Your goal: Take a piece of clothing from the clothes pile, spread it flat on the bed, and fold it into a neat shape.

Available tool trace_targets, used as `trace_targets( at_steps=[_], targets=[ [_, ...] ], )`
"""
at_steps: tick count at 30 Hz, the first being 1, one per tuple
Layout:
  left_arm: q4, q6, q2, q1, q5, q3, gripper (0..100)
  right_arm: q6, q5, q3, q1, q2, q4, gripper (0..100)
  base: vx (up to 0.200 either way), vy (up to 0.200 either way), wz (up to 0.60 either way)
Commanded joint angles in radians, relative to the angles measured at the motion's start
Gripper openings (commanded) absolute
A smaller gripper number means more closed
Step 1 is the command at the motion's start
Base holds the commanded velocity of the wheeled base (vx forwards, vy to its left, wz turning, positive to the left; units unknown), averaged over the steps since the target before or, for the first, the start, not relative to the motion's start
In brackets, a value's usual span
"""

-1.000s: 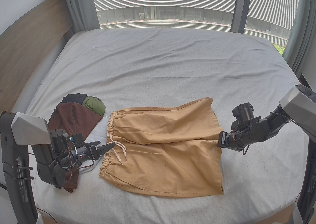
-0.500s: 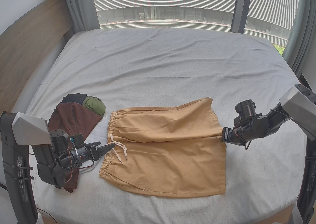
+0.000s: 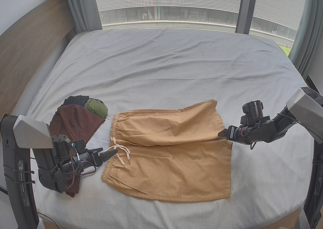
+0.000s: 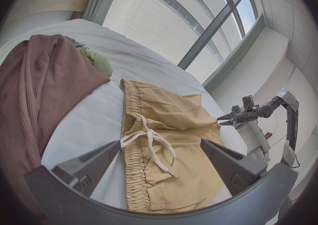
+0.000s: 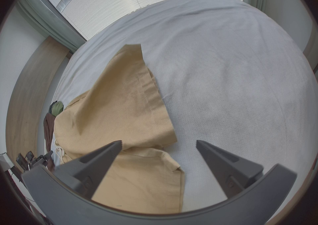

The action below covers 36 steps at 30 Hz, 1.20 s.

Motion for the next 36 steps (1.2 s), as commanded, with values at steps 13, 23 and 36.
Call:
trace_targets(
  at_steps=[13, 23, 36],
  targets=[
    [0.007, -0.016, 0.019, 0.015, -0.021, 0.087, 100, 0.019, 0.107, 0.542, 0.030, -0.248, -0.384, 100, 0.000, 0.000, 0.00],
    [0.073, -0.074, 0.027, 0.011, -0.007, 0.115, 100, 0.019, 0.118, 0.570, 0.032, -0.225, -0.491, 100, 0.000, 0.000, 0.00],
    [0.320, -0.076, -0.027, 0.005, 0.024, 0.104, 100, 0.022, 0.119, 0.547, 0.030, -0.160, -0.496, 100, 0.000, 0.000, 0.00]
  ],
)
